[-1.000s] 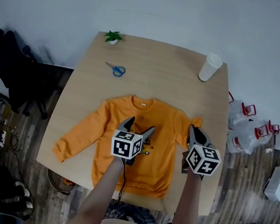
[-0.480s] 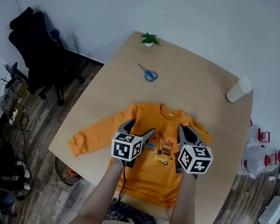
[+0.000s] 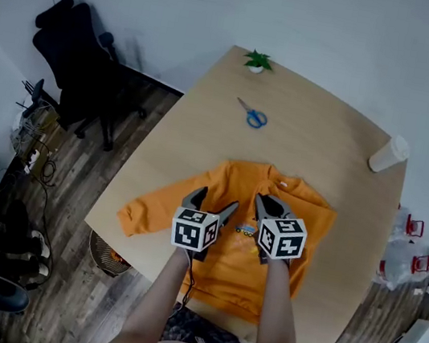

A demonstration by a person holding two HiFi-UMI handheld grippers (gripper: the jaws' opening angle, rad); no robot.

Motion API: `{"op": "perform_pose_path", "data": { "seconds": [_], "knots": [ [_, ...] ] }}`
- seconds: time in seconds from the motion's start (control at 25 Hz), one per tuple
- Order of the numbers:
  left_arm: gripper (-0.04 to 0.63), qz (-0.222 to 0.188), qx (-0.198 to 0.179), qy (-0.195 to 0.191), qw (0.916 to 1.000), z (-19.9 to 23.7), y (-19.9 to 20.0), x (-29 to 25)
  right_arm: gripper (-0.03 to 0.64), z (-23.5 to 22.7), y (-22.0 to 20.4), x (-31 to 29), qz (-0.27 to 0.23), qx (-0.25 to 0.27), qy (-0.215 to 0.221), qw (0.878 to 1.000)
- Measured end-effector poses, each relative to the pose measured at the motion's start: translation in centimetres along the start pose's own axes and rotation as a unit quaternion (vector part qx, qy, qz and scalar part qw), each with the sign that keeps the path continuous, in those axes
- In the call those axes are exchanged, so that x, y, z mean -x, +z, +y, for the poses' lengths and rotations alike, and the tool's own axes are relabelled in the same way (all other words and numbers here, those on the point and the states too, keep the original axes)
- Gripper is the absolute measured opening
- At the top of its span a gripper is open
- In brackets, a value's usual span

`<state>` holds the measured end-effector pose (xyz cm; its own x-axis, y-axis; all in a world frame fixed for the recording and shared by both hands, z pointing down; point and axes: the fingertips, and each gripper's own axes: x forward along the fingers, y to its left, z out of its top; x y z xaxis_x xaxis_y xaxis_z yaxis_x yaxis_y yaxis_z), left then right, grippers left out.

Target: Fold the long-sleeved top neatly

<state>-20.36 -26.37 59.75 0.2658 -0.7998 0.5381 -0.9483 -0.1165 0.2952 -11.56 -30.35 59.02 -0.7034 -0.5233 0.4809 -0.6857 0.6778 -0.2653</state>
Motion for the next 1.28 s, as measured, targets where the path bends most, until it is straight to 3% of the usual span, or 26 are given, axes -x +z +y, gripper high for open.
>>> {"op": "perform_pose_path", "data": {
  "seconds": [0.24, 0.48, 0.72, 0.8, 1.08, 1.28],
  "knots": [
    [0.405, 0.006, 0.006, 0.014, 0.9999, 2.0, -0.9, 0.5, 0.029, 1.4, -2.4, -3.6, 0.035, -0.003, 0.022, 0.999],
    [0.405, 0.008, 0.013, 0.024, 0.9996, 3.4, -1.4, 0.9, 0.029, 3.0, -2.1, -6.1, 0.046, 0.0, 0.04, 0.998],
    [0.405, 0.01, 0.015, 0.028, 0.9994, 4.1, -1.5, 1.4, 0.036, 2.7, -3.8, -8.0, 0.077, -0.019, 0.029, 0.996],
    [0.405, 0.01, 0.016, 0.03, 0.9994, 4.3, -1.6, 1.4, 0.073, 2.7, -3.8, -8.2, 0.075, -0.035, 0.034, 0.996],
    [0.405, 0.01, 0.019, 0.034, 0.9992, 4.9, -1.8, 1.9, 0.312, 3.0, -2.6, -7.3, 0.03, -0.087, 0.052, 0.994],
    [0.405, 0.009, 0.024, 0.042, 0.9988, 5.7, -2.1, 2.6, 0.293, 3.7, -1.7, -6.7, 0.004, -0.097, 0.07, 0.993]
  ]
}}
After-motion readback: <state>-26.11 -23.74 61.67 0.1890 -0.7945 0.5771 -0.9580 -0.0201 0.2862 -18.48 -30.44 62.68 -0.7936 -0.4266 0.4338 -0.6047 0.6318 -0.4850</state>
